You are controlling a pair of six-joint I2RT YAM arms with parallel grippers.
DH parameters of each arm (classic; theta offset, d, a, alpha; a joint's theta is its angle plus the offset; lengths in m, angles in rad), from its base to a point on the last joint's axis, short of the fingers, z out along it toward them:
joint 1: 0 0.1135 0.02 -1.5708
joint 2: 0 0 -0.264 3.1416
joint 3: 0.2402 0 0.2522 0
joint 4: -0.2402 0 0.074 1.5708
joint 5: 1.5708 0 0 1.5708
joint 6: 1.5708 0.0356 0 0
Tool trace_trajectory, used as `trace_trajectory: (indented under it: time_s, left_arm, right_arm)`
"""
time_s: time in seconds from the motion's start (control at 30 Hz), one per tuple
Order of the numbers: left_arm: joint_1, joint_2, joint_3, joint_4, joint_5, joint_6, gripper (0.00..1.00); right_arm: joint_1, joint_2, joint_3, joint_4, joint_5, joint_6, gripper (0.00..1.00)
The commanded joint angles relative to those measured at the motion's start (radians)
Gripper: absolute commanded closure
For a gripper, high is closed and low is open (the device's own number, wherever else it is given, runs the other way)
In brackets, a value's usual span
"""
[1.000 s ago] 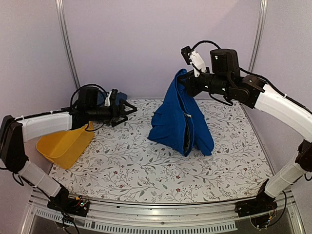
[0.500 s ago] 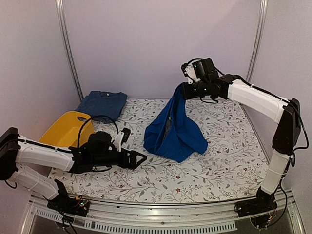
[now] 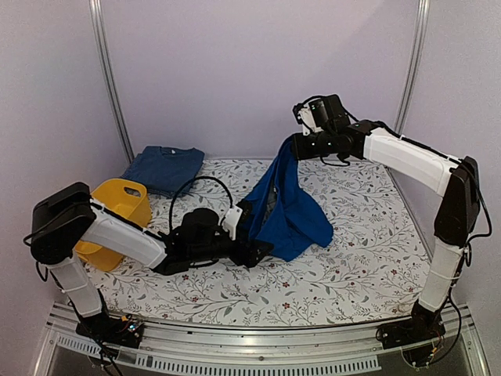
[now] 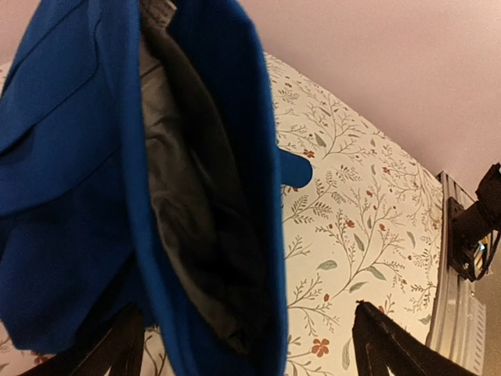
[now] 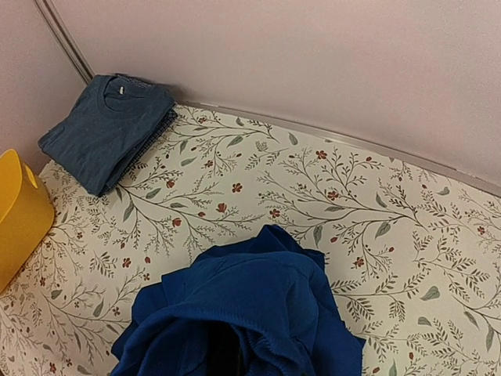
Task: Fold and stack the mixed laundry pile
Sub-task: Adjust the crumpled skirt at the center of the board, then flatten out the crumpled skirt at the center of the board.
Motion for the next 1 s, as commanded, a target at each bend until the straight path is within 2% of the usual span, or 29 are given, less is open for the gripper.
trace_trajectory:
  time_s: [0.0,0.03,0.1,0.17,0.2,0.37,0.43,0.53,0.6,0.8,0.97]
  left_arm:
    - [-0.024,0.063,0.065,0.075,0.015,0.044,0.13]
    - [-0.023,0.067,0.075,0.067,0.002,0.039,0.2]
    - [-0.014,0.051,0.101,0.019,-0.068,0.011,0.44]
    - [0.015,0.02,0.155,-0.113,-0.133,-0.052,0.86]
    - [0.032,-0.001,0.181,-0.179,-0.143,-0.071,1.0]
    - [0.129,-0.118,0.303,-0.374,-0.17,-0.075,1.0]
    - [0.193,-0.142,0.413,-0.542,-0.189,-0.095,1.0]
    - [0.325,-0.151,0.592,-0.757,-0.093,-0.011,1.0]
    - [0.369,-0.152,0.693,-0.834,-0.026,0.087,1.0]
    - [0.384,-0.102,1.005,-1.071,0.087,0.335,1.0]
    - [0.38,-0.184,1.078,-1.133,0.195,0.391,1.0]
  right_arm:
    - [-0.022,0.012,0.032,0.03,-0.009,0.015,1.0]
    - [-0.025,0.011,0.031,0.028,-0.008,0.014,1.0]
    - [-0.033,0.005,0.03,0.024,-0.009,0.014,1.0]
    - [-0.047,-0.011,0.025,0.016,-0.007,0.014,1.0]
    - [-0.055,-0.02,0.018,0.015,-0.01,0.013,1.0]
    - [-0.119,-0.116,-0.022,0.011,-0.05,0.005,1.0]
    - [-0.147,-0.157,-0.026,0.002,-0.052,-0.012,1.0]
    - [-0.203,-0.234,-0.025,-0.01,-0.068,-0.048,1.0]
    - [-0.249,-0.285,-0.017,-0.014,-0.114,-0.069,1.0]
    - [-0.291,-0.4,0.054,-0.048,-0.224,-0.219,1.0]
    - [-0.29,-0.506,0.068,-0.134,-0.366,-0.256,1.0]
